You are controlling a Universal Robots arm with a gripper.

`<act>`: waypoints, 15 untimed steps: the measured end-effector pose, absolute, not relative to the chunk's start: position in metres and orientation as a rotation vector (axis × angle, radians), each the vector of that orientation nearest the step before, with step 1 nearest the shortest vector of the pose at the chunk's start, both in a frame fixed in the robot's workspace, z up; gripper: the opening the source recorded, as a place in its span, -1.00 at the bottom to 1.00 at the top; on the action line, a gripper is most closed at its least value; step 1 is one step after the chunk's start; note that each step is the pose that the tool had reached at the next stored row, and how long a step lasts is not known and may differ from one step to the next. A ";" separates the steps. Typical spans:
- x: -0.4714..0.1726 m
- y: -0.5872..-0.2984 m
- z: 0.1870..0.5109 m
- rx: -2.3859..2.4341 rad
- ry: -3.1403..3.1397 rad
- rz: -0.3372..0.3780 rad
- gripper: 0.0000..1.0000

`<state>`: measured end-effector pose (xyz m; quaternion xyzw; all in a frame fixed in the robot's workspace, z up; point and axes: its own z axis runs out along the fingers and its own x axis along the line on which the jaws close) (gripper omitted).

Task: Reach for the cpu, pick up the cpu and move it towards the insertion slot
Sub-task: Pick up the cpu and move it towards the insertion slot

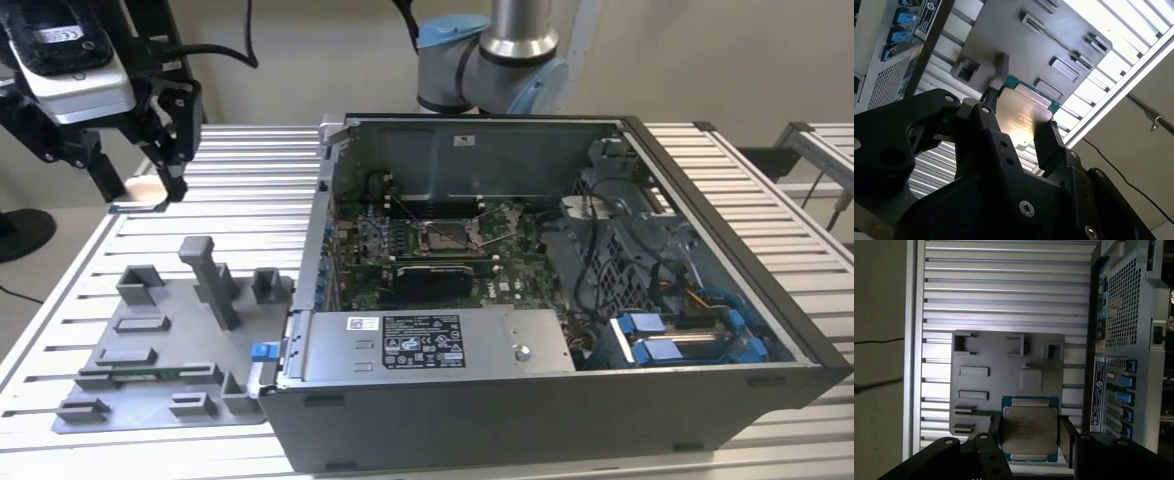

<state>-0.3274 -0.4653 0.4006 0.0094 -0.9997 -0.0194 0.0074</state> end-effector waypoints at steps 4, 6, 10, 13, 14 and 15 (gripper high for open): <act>-0.321 -0.465 0.401 0.029 -3.125 -0.061 -1.00; -0.319 -0.465 0.401 0.029 -3.125 -0.061 -1.00; -0.313 -0.465 0.401 0.029 -3.123 -0.061 -1.00; -0.309 -0.465 0.401 0.029 -3.123 -0.060 -1.00; -0.308 -0.465 0.401 0.029 -3.123 -0.061 -1.00; -0.306 -0.465 0.401 0.029 -3.122 -0.061 -1.00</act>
